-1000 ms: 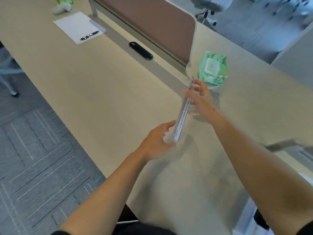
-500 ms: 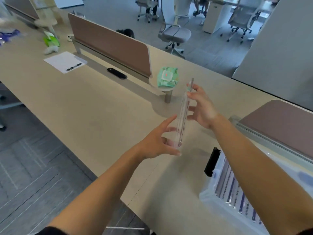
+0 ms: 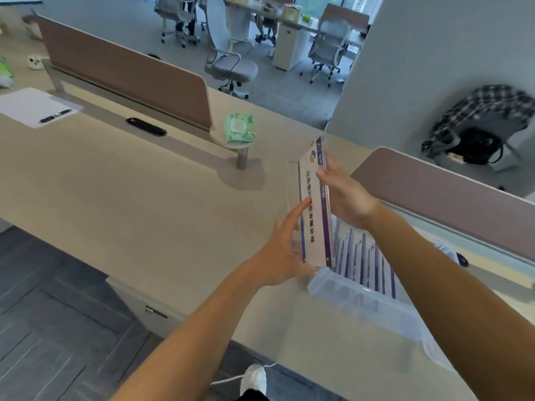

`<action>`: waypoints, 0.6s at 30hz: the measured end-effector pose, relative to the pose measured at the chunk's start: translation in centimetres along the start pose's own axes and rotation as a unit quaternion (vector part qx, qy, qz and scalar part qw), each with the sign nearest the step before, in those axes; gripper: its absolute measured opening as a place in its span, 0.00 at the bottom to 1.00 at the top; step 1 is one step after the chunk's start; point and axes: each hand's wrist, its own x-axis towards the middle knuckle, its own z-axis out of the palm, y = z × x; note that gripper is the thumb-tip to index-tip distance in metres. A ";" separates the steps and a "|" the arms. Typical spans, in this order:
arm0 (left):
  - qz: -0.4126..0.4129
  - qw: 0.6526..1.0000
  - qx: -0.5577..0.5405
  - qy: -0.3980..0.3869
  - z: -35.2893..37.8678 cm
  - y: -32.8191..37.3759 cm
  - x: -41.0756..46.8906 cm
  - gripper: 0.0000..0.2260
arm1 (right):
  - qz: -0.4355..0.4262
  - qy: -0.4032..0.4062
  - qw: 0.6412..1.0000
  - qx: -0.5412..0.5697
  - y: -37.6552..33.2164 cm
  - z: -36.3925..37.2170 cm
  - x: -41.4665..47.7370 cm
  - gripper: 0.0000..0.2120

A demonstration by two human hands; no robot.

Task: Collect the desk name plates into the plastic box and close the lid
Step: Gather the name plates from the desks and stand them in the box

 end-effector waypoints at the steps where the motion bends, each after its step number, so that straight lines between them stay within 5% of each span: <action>1: 0.005 1.000 -0.010 -0.011 0.7 0.5 -0.2 0.53 | -0.002 0.009 1.000 0.002 0.0 -0.4 -1.0 0.47; 5: 0.021 0.998 0.000 -0.052 3.6 2.2 -0.1 0.52 | -0.013 0.069 0.998 0.007 -0.8 -1.9 -4.9 0.50; 10: 0.021 0.995 0.031 -0.095 7.3 3.6 1.1 0.50 | -0.044 0.117 0.992 0.007 -0.6 -5.2 -9.7 0.40; 18: -0.004 0.982 0.099 -0.160 16.0 2.4 6.2 0.51 | 0.033 0.158 0.985 0.057 3.3 -15.3 -14.6 0.44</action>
